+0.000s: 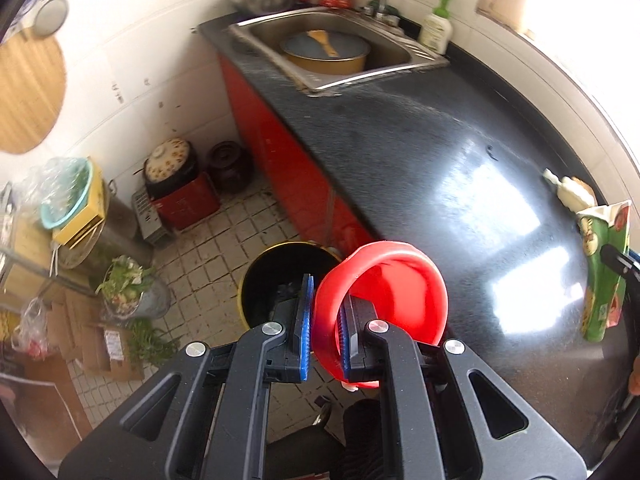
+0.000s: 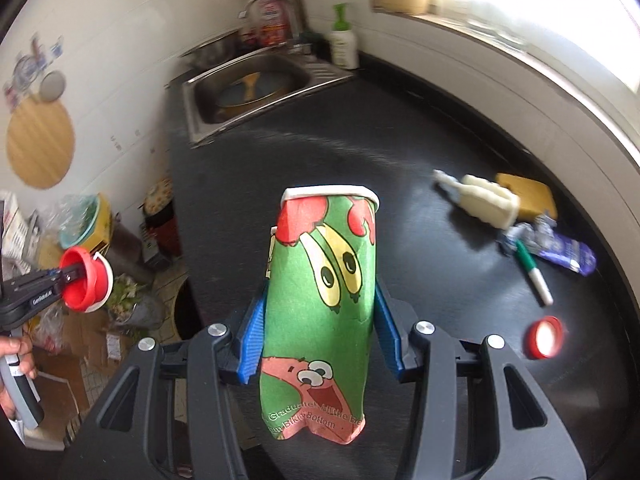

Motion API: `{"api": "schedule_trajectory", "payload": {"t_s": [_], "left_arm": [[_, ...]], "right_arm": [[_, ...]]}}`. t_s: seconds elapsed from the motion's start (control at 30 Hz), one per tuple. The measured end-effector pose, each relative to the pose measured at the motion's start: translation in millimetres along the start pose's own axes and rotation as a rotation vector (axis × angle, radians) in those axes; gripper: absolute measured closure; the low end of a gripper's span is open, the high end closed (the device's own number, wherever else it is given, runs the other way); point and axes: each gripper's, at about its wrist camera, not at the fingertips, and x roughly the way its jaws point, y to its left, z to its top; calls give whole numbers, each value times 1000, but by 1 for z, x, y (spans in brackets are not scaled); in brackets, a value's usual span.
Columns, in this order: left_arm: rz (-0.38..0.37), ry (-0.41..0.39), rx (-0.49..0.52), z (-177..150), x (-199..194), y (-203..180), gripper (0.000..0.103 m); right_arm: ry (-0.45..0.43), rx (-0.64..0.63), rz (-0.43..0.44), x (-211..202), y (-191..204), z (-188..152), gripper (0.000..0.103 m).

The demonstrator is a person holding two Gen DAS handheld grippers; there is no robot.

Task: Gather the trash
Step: 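Carry the red funnel and green cartoon cup in both tools over the bin, then open both tools to drop the funnel and cup into the bin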

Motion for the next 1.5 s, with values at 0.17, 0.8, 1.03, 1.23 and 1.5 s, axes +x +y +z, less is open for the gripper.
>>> {"api": "schedule_trajectory", "payload": {"t_s": [0.17, 0.8, 1.03, 1.23, 1.5], "left_arm": [[32, 26, -67, -16, -2, 25, 93], [29, 163, -266, -35, 98, 100, 93], [20, 207, -305, -38, 166, 126, 93], [-1, 239, -339, -48, 221, 141, 93], [-45, 310, -392, -78, 296, 142, 93]], "right_arm": [[14, -100, 83, 9, 50, -1, 55], [217, -467, 208, 132, 223, -18, 55], [278, -541, 196, 206, 269, -45, 55], [338, -530, 138, 267, 275, -61, 56], [415, -480, 111, 340, 272, -87, 56]]}}
